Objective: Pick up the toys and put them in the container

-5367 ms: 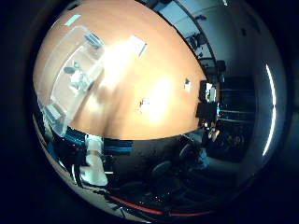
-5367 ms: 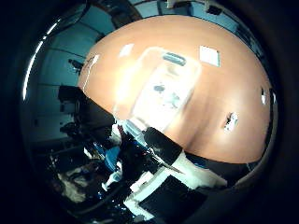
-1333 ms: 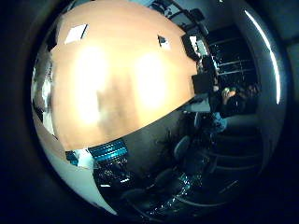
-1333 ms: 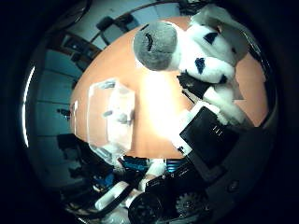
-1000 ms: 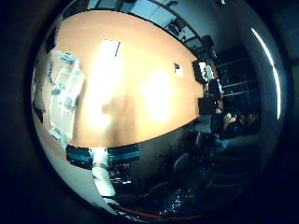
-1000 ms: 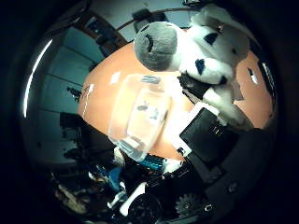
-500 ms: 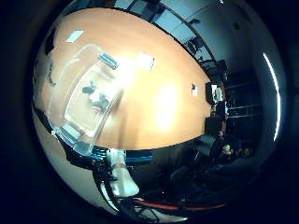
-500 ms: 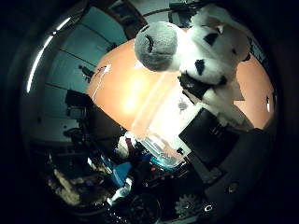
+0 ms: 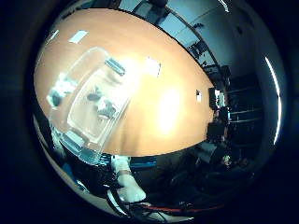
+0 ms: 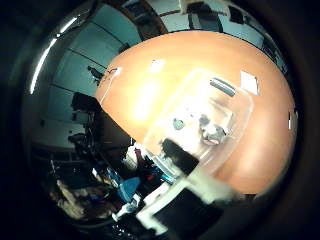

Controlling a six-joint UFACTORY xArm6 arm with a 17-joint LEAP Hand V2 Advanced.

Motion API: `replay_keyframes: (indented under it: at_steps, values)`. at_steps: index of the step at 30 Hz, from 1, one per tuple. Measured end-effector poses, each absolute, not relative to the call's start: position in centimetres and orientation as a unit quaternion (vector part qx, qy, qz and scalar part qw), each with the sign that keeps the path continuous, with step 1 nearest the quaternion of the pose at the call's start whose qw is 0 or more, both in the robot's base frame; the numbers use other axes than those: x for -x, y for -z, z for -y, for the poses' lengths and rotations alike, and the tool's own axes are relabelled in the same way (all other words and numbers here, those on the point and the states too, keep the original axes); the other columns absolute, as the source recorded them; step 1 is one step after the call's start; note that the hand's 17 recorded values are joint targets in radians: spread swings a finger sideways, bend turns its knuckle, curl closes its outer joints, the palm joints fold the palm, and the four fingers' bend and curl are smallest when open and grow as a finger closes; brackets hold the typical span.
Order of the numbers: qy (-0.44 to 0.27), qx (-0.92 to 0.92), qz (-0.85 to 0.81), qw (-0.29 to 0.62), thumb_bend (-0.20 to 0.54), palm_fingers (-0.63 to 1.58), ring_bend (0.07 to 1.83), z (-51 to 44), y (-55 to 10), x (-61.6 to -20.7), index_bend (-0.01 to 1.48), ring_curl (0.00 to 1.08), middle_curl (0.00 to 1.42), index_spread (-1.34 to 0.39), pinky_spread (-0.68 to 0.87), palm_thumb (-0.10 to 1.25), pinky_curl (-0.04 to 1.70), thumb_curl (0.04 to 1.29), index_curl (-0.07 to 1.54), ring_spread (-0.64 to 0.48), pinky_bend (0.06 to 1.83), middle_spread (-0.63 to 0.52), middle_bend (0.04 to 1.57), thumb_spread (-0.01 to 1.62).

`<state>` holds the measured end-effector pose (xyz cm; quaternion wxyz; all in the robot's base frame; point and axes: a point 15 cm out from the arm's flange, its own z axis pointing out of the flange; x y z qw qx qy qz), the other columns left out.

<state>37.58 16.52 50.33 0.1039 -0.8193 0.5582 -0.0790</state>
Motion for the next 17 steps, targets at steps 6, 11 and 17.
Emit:
replay_keyframes:
  at_steps: [6,11,17]
  values:
    - [0.079,0.823,-0.553,0.102,-0.027,0.08,0.53,-16.35,-50.33,-37.47,0.15,0.27,0.39,-0.47,0.42,0.39,0.26,0.28,0.28,0.19,0.64,0.08,0.20,1.04]
    - [0.078,0.825,-0.551,0.100,-0.025,0.09,0.51,-16.20,-50.43,-37.18,0.15,0.25,0.37,-0.46,0.42,0.39,0.25,0.27,0.26,0.19,0.62,0.09,0.20,1.04]
    - [0.074,0.825,-0.551,0.095,-0.022,0.12,0.48,-16.00,-50.42,-36.64,0.16,0.24,0.35,-0.46,0.42,0.41,0.25,0.27,0.26,0.19,0.59,0.08,0.19,1.03]
